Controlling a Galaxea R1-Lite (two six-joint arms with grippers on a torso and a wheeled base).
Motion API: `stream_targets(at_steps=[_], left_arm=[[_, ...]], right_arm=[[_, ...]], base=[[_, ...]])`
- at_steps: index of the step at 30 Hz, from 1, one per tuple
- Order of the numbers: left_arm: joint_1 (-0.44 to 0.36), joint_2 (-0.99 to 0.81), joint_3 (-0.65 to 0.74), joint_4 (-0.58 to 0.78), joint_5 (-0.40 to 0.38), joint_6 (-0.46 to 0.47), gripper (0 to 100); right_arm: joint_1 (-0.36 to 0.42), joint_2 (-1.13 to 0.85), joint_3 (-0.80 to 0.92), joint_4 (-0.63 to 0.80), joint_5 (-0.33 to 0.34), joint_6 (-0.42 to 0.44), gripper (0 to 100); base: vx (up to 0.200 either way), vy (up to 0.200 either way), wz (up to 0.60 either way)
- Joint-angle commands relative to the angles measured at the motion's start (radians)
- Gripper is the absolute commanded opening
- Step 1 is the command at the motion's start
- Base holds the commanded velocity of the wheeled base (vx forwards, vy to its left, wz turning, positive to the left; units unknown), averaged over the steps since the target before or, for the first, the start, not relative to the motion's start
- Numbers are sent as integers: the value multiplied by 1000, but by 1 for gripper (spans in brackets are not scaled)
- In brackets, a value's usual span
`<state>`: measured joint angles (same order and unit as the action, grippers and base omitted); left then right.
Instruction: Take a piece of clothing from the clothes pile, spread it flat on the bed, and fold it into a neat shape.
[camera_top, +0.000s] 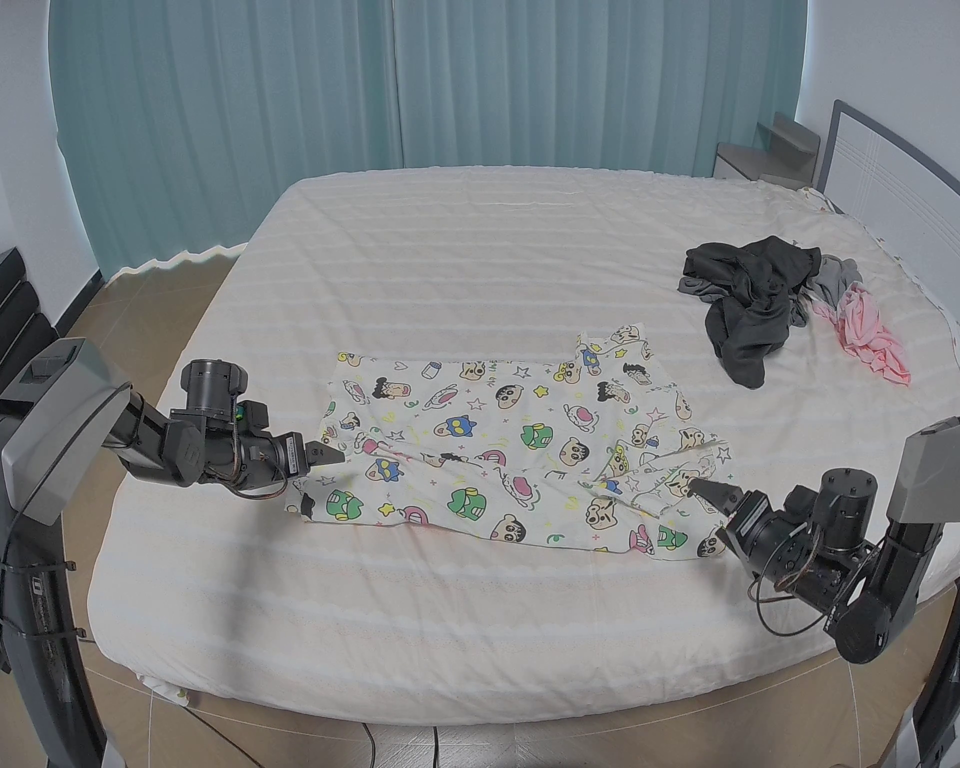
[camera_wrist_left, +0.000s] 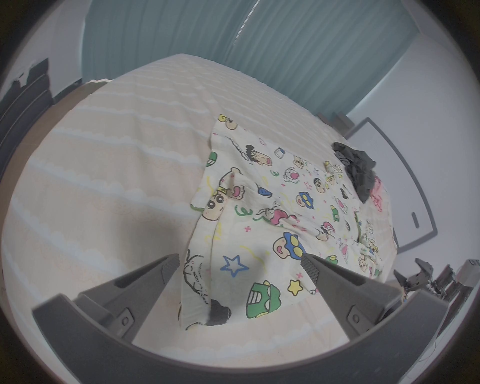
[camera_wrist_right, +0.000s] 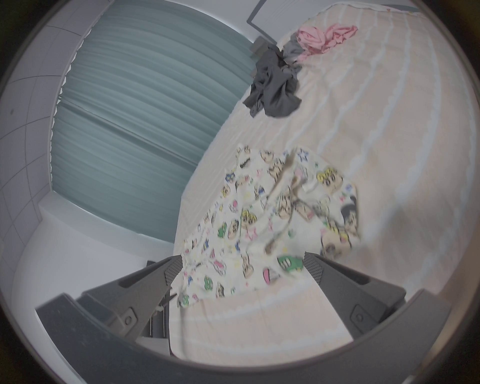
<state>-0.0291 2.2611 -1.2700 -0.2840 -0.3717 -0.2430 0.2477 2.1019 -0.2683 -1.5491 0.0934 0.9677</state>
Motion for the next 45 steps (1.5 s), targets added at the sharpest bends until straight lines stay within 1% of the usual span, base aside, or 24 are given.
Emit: stream_targets(at_steps=[1, 5, 11, 15, 24, 43, 45], left_arm=[[3, 25, -28, 2, -27, 24, 100], [-8, 63, -78, 2, -29, 25, 100], [-14, 92, -104, 2, -49, 27, 100], [-14, 107, -123, 0, -49, 27, 100], [-14, 123, -126, -44, -44, 27, 100], [-3, 123, -126, -57, -42, 30, 100], [-2, 124, -127, -58, -41, 40, 100]], right_arm=[[39, 15, 60, -19, 5, 5, 100], [50, 17, 61, -19, 5, 5, 100], [55, 13, 61, -19, 3, 3, 100], [53, 13, 63, -19, 3, 3, 100], [58, 18, 67, -19, 3, 3, 100], [61, 26, 69, -19, 5, 6, 100], [61, 24, 69, -19, 5, 5, 100]], base=[[0, 0, 0], [0, 0, 0], [0, 0, 0], [0, 0, 0], [0, 0, 0], [0, 0, 0], [0, 0, 0]])
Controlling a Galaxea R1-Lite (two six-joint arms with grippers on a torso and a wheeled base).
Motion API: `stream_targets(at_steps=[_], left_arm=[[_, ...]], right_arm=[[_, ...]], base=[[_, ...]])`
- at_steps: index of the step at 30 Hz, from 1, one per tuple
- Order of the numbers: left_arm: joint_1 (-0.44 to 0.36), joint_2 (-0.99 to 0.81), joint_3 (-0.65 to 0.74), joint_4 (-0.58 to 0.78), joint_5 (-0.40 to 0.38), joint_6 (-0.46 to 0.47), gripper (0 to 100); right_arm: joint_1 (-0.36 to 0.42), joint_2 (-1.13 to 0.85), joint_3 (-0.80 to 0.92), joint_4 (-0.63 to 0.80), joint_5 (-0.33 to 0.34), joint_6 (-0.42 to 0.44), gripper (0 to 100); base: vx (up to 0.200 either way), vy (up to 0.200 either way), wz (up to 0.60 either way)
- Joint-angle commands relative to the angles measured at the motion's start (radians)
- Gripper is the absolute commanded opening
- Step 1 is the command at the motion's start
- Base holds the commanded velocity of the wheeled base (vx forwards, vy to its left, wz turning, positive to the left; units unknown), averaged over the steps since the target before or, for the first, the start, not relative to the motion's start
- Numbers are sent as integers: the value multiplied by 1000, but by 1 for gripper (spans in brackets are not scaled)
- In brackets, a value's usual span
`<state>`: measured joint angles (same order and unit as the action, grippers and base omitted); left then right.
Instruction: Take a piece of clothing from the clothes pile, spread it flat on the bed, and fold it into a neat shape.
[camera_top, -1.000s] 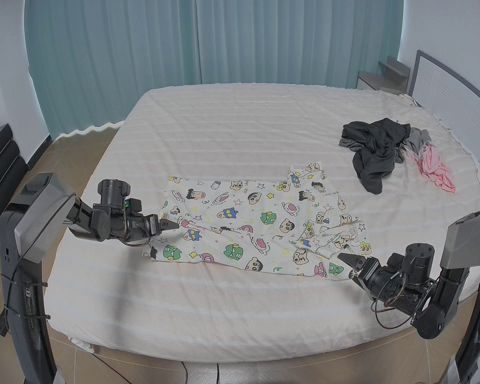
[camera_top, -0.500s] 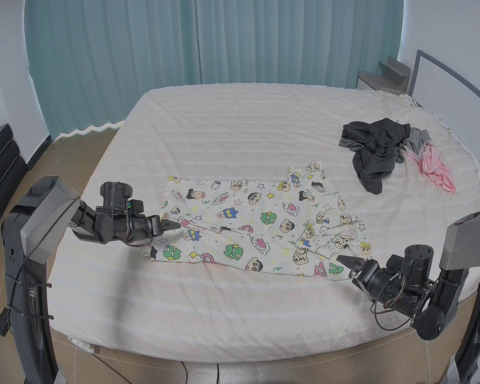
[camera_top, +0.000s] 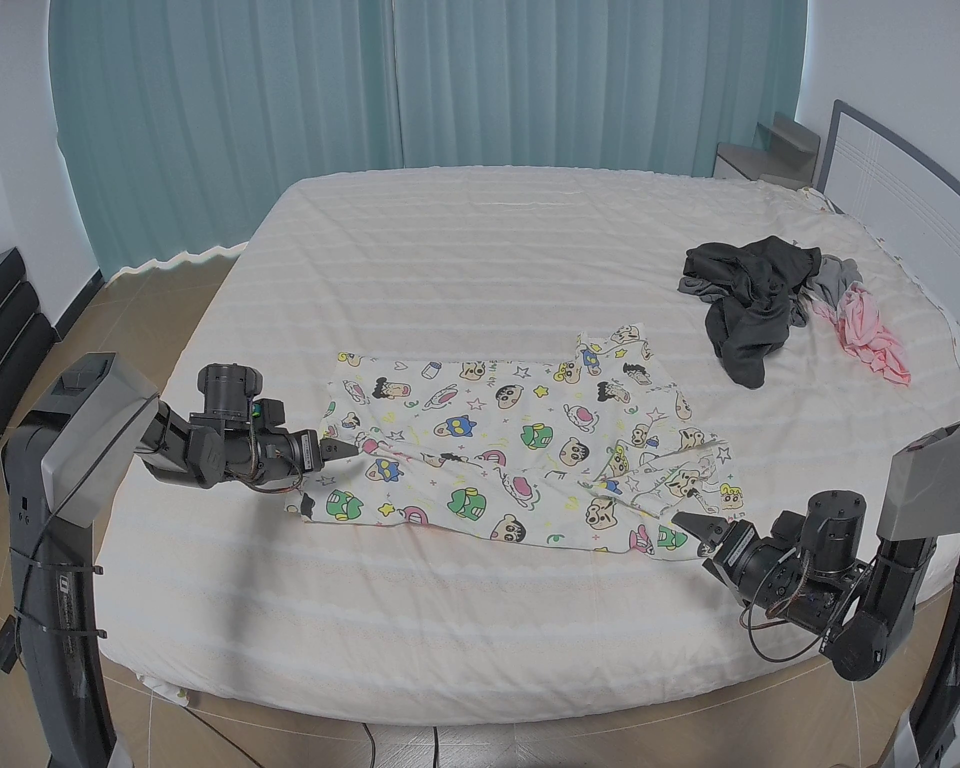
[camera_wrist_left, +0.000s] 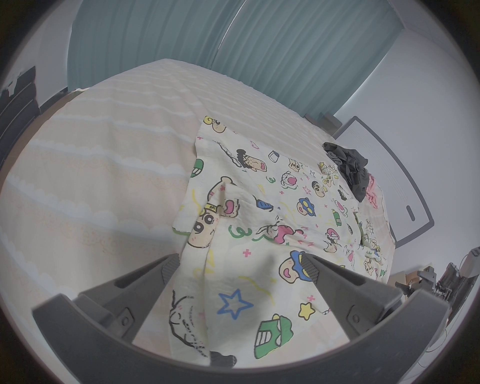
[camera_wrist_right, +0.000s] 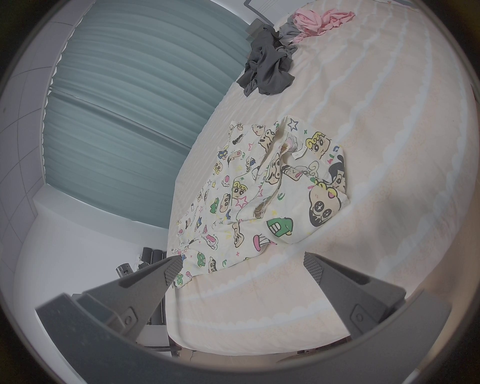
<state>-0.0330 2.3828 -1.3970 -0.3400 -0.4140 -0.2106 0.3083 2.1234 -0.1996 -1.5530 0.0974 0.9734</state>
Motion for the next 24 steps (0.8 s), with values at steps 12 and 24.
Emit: stream_targets(at_steps=[12, 24], left_arm=[[10, 13, 4, 3, 8, 76, 100], [4, 16, 15, 9, 4, 71, 0]], right_arm=[[0, 4, 0, -15, 1, 2, 100], [0, 16, 0, -15, 1, 1, 100]], base=[[0, 0, 0], [0, 0, 0]])
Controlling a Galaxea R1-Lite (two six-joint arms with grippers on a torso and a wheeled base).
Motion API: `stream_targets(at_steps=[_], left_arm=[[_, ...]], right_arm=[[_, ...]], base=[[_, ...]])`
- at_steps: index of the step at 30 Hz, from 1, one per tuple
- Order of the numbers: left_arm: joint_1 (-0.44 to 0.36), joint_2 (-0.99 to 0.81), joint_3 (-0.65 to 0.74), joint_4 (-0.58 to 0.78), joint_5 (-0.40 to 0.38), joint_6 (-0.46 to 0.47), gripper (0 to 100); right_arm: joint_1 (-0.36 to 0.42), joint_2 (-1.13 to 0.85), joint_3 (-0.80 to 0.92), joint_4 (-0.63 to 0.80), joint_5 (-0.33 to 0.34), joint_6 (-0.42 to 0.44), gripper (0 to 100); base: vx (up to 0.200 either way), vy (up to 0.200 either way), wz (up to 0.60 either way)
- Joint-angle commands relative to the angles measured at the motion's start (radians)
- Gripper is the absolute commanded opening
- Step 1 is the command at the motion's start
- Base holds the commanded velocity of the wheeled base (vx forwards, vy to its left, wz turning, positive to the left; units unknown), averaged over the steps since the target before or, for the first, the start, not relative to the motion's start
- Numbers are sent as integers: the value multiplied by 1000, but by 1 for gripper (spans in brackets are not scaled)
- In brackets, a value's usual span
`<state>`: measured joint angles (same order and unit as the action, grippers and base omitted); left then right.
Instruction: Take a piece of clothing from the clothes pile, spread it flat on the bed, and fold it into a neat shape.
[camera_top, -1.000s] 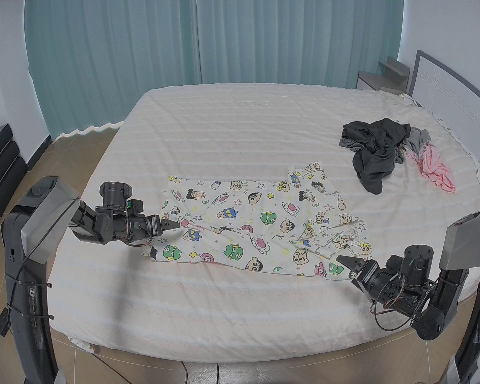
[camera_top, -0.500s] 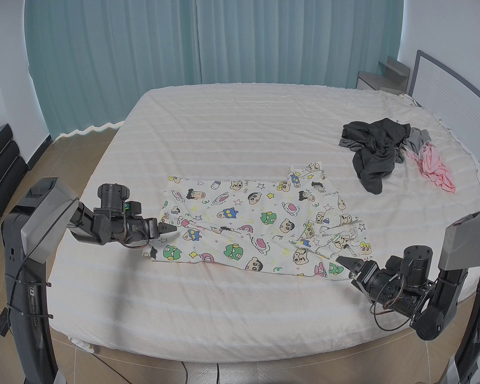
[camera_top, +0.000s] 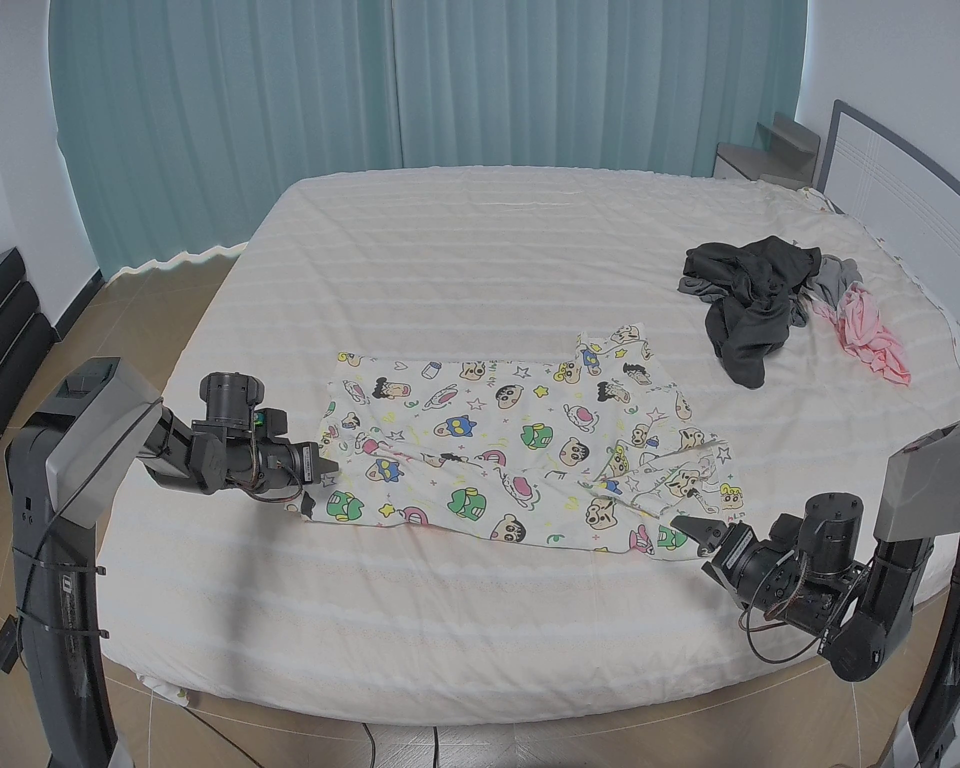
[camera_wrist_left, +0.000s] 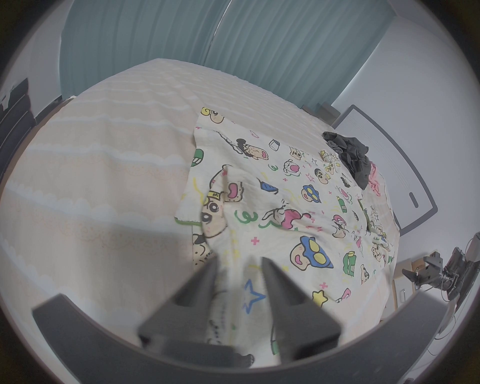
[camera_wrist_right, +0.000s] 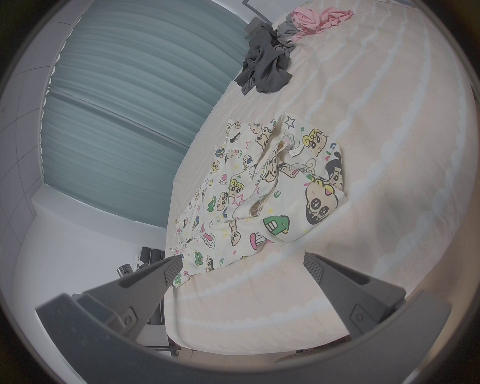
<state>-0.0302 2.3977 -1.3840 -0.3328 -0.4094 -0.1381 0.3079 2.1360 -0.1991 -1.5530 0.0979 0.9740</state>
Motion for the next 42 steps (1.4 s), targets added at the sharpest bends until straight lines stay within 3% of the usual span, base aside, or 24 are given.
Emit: stream_targets(at_steps=[1, 9, 24, 42], left_arm=[[3, -2, 11, 1, 1, -2, 0], [19, -66, 85, 15, 0, 0, 0], [19, -153, 108, 205, -6, 11, 0], [21, -140, 146, 204, -6, 28, 0]], right_arm=[[0, 5, 0, -15, 0, 0, 100], [0, 5, 0, -15, 0, 0, 100], [0, 5, 9, -15, -1, -1, 100], [0, -1, 9, -15, -4, 0, 100]], base=[[0, 0, 0], [0, 0, 0], [0, 0, 0], [0, 0, 0]])
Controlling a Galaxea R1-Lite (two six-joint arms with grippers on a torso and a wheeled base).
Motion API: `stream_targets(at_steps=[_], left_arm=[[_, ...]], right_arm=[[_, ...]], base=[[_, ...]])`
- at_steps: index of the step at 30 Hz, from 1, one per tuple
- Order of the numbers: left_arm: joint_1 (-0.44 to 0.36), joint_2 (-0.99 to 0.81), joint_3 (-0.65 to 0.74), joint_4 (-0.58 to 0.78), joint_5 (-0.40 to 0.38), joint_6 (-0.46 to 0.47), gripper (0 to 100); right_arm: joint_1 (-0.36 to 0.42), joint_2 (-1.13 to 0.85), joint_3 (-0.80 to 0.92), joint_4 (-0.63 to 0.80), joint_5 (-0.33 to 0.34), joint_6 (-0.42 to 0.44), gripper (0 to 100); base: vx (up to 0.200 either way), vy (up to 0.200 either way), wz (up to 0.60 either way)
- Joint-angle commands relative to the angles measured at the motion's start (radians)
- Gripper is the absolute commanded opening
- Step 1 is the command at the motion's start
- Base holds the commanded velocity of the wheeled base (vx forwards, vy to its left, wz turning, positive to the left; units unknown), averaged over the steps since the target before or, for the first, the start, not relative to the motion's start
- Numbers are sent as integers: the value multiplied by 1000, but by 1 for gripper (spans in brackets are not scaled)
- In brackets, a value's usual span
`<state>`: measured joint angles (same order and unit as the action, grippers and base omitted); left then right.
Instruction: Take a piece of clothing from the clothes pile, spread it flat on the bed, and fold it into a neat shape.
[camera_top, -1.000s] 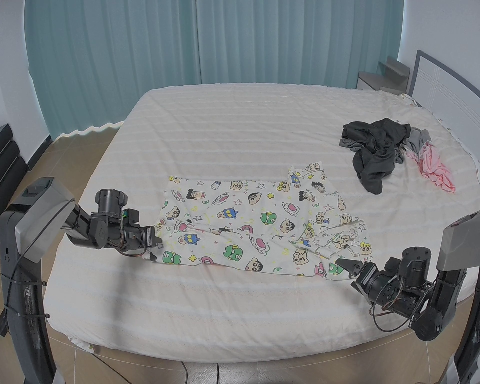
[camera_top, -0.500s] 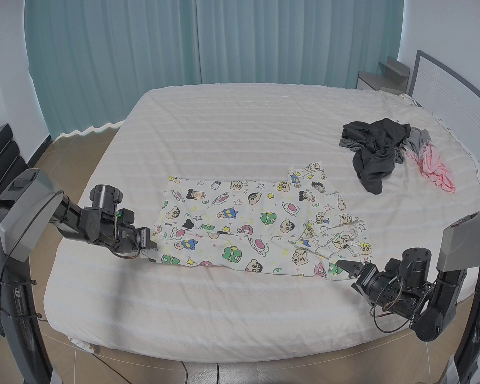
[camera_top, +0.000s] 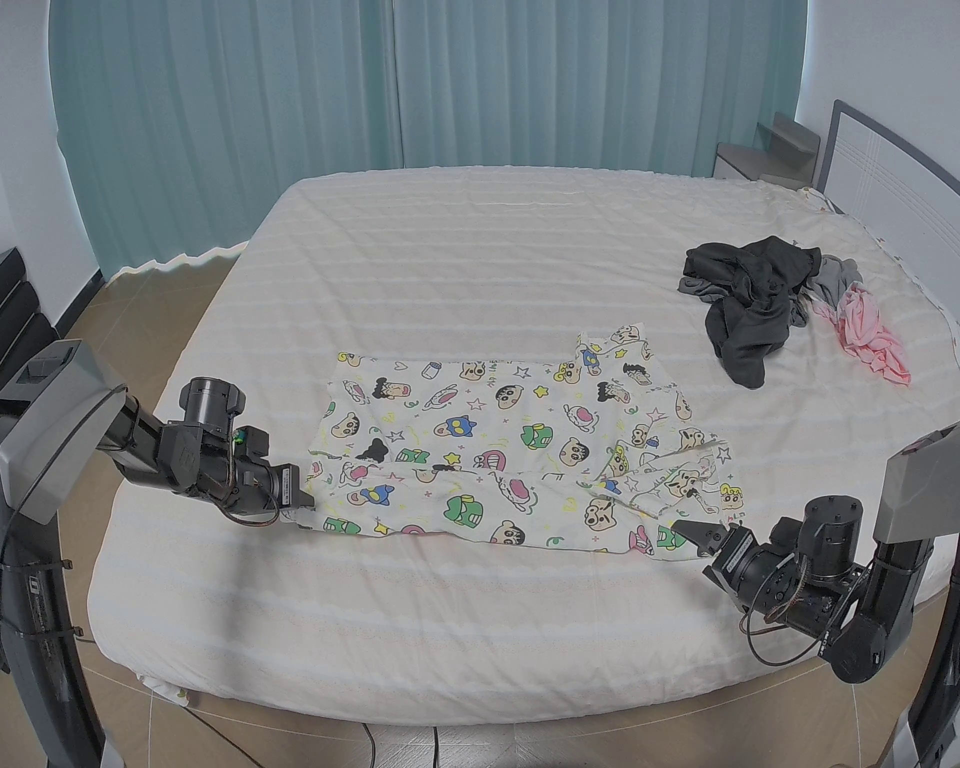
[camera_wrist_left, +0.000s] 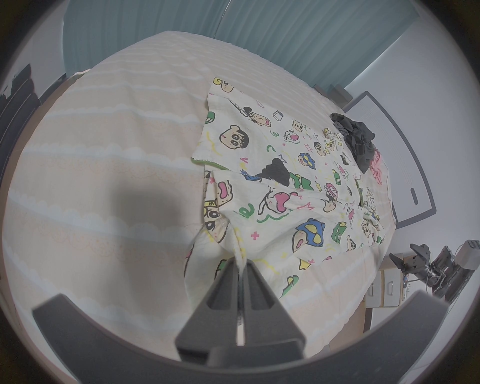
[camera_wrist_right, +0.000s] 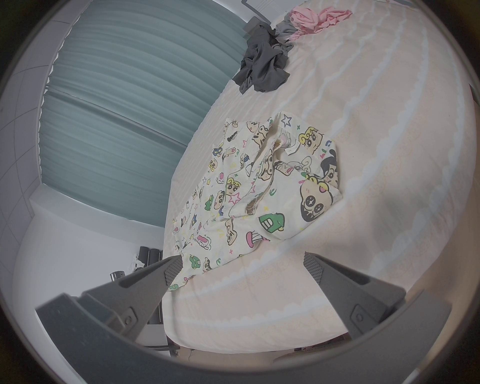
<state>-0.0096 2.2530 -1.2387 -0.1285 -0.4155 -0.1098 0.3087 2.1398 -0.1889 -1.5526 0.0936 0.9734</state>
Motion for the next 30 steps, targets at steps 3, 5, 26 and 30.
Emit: stream_targets(at_steps=[3, 5, 26, 30], left_arm=[[-1, 5, 2, 0, 0, -5, 100], [-1, 4, 4, -2, 0, -11, 100], [82, -530, 512, -253, -120, -737, 100], [80, -615, 581, -316, -111, -884, 100]], right_arm=[[0, -14, -1, -15, -3, 1, 100], [0, -24, -4, -15, -3, 2, 100], [-26, 146, -429, 192, -49, 10, 100], [-20, 172, -425, 193, -52, 10, 100]], base=[[0, 0, 0], [0, 0, 0], [0, 0, 0], [0, 0, 0]])
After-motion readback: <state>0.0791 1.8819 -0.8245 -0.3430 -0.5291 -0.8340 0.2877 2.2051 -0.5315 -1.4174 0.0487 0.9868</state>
